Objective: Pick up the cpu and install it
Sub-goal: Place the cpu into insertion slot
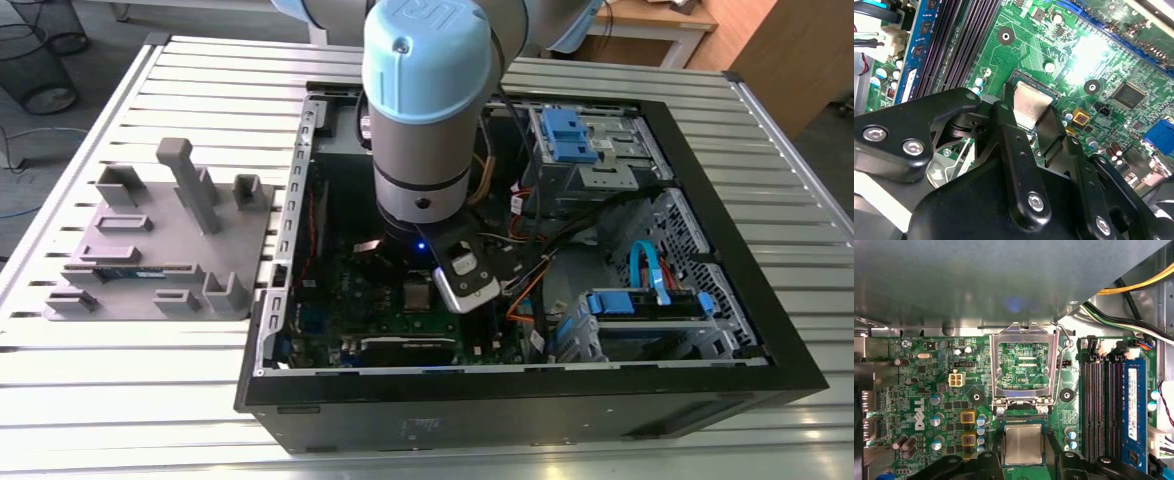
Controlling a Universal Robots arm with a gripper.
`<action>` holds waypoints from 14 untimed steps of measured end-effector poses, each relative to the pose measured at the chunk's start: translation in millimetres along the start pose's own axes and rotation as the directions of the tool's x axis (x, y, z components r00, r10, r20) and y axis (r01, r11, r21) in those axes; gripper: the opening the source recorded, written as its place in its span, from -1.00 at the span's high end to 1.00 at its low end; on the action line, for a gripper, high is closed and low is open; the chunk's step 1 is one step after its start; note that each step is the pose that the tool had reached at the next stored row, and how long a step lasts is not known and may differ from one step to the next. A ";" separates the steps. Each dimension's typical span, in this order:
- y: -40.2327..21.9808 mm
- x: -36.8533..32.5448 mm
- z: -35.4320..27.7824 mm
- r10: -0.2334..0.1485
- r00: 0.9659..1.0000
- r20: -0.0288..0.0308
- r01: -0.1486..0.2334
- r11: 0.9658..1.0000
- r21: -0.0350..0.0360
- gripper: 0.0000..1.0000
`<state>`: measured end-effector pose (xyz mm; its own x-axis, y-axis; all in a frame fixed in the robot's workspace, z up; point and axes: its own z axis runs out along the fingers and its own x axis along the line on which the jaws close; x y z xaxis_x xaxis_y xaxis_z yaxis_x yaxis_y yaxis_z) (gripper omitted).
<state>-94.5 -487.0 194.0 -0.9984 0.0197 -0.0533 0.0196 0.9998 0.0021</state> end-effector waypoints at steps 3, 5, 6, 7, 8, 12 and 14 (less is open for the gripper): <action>0.1 -0.1 -0.5 0.000 1.000 0.000 0.000 1.000 -0.001 0.10; 0.1 -0.1 -0.7 0.000 1.000 0.000 0.000 1.000 -0.001 0.10; 0.1 -0.1 -0.8 0.000 1.000 0.000 0.000 1.000 0.000 0.10; 0.1 -0.1 -0.8 0.000 1.000 0.000 0.000 1.000 0.000 0.10; 0.1 -0.1 -0.9 0.000 1.000 0.000 0.000 1.000 0.000 0.10; 0.0 -0.2 -3.4 0.000 1.000 0.000 0.000 1.000 0.000 0.10; 0.1 -0.2 -3.6 0.000 1.000 0.000 0.000 1.000 0.000 0.10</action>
<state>-94.4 -486.9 197.6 -0.9984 0.0197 -0.0534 0.0196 0.9998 0.0026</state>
